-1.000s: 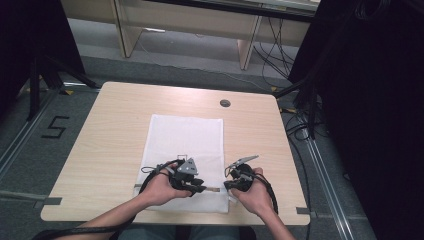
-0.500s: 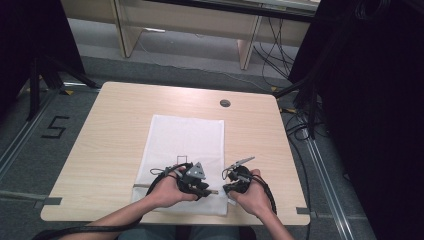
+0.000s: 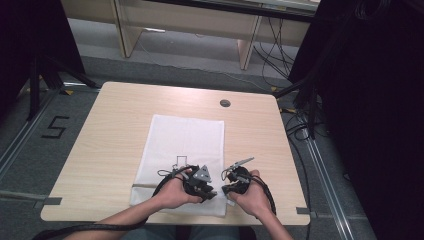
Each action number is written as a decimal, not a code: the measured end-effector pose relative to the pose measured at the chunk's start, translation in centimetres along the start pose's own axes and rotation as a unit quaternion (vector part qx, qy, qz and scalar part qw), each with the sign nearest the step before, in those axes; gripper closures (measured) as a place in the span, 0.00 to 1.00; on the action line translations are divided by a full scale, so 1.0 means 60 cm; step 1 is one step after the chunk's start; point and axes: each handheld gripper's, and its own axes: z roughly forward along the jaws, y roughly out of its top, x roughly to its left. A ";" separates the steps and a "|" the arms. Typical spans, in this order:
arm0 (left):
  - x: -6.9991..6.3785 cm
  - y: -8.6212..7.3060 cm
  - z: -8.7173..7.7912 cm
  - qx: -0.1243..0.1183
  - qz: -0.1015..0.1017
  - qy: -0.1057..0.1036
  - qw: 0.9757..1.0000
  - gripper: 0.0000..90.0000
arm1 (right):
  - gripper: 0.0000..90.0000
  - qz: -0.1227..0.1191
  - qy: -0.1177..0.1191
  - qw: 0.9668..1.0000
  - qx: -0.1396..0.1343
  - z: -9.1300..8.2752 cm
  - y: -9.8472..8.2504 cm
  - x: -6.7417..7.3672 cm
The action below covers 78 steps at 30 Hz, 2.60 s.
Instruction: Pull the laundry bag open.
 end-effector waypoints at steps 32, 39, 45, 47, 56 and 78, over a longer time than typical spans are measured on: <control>-0.009 0.003 0.006 -0.002 0.010 0.014 1.000 0.90 | 1.00 0.010 0.004 1.000 -0.001 0.000 -0.001 0.000; -0.008 0.004 0.004 -0.004 0.008 0.012 1.000 0.90 | 1.00 0.022 0.011 1.000 -0.016 -0.013 0.000 0.006; -0.009 0.005 0.002 -0.007 0.010 0.009 1.000 0.91 | 1.00 0.006 0.022 1.000 0.001 0.002 -0.003 0.010; -0.009 0.006 0.002 -0.007 0.009 0.009 1.000 0.91 | 1.00 0.014 0.022 1.000 0.010 0.004 -0.003 0.011; -0.004 0.009 0.000 -0.019 -0.008 0.003 1.000 0.91 | 1.00 0.004 0.028 1.000 0.003 0.009 -0.003 0.006; -0.009 0.012 -0.005 -0.005 0.015 0.007 1.000 0.91 | 1.00 0.002 0.017 1.000 0.008 0.008 -0.003 0.012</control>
